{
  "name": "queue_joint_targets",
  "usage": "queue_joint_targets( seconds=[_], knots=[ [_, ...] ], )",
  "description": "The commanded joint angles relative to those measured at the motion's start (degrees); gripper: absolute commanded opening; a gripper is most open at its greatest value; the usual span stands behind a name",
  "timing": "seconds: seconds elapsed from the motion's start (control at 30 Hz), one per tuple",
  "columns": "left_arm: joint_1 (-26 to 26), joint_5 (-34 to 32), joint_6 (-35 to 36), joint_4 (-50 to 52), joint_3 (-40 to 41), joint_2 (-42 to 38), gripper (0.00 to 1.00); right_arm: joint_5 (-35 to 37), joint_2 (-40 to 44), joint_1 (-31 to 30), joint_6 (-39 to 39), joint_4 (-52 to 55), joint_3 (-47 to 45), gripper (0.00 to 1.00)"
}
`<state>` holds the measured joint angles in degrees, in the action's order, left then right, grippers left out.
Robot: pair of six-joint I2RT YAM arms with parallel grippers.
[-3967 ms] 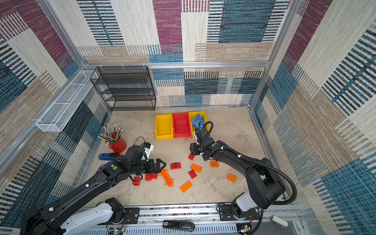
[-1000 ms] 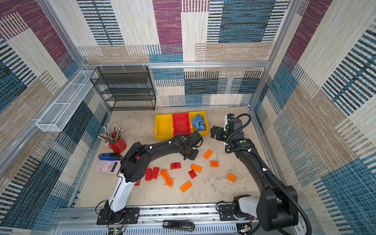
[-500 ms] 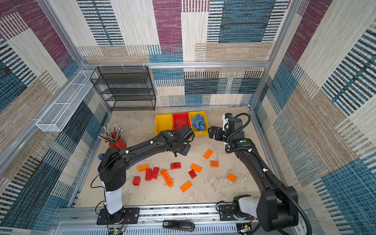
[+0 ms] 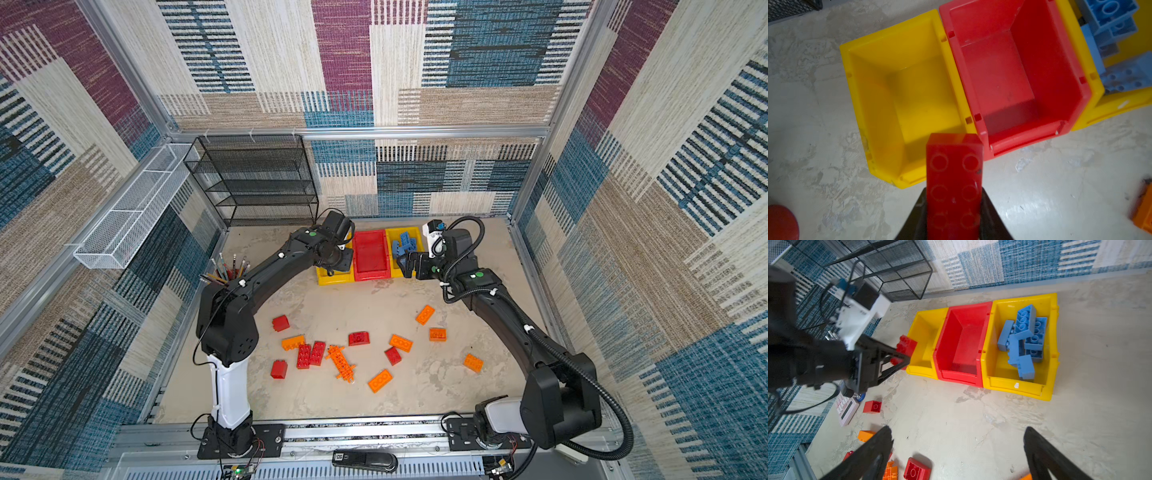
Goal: Sort the legos into containers by color
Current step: Place the lego in the container.
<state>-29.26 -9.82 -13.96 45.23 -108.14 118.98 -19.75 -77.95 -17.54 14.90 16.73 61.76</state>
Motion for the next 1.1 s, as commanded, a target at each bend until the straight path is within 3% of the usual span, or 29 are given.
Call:
queue_joint_targets(
  seconds=[0.0, 0.2, 0.43, 0.53, 0.77, 0.93, 1.07],
  knots=[
    [2.36, 2.66, 0.99, 2.39, -6.38, 5.03, 0.03, 0.33, -0.47, -1.61, -0.27, -1.92, 0.62, 0.99],
    [6.64, 3.64, 0.56, 6.71, -17.26, 13.45, 0.04, 0.92, -0.86, -2.64, -0.33, -0.77, 1.99, 0.99],
    [8.19, 7.02, -0.02, 4.39, -16.83, 14.62, 0.11, 1.48, -2.31, -2.93, -2.02, 0.69, 3.78, 0.99],
    [8.22, 7.96, -0.11, 3.94, -16.72, 15.03, 0.25, 1.82, -2.99, -3.15, -2.9, 0.74, 3.81, 0.99],
    [8.18, 7.13, -0.18, 3.87, -15.9, 14.47, 0.68, 5.33, -1.36, -4.15, -4.97, 0.02, 2.61, 0.99],
    [8.08, 9.74, -0.96, 2.87, -12.92, 11.25, 0.71, 2.01, -0.98, -4.26, -5.28, 2.41, 3.77, 0.99],
    [7.34, 12.89, -1.84, -1.27, -4.0, 3.55, 0.71, 2.1, 0.91, -4.76, -4.06, 2.58, 2.52, 0.99]
  ],
)
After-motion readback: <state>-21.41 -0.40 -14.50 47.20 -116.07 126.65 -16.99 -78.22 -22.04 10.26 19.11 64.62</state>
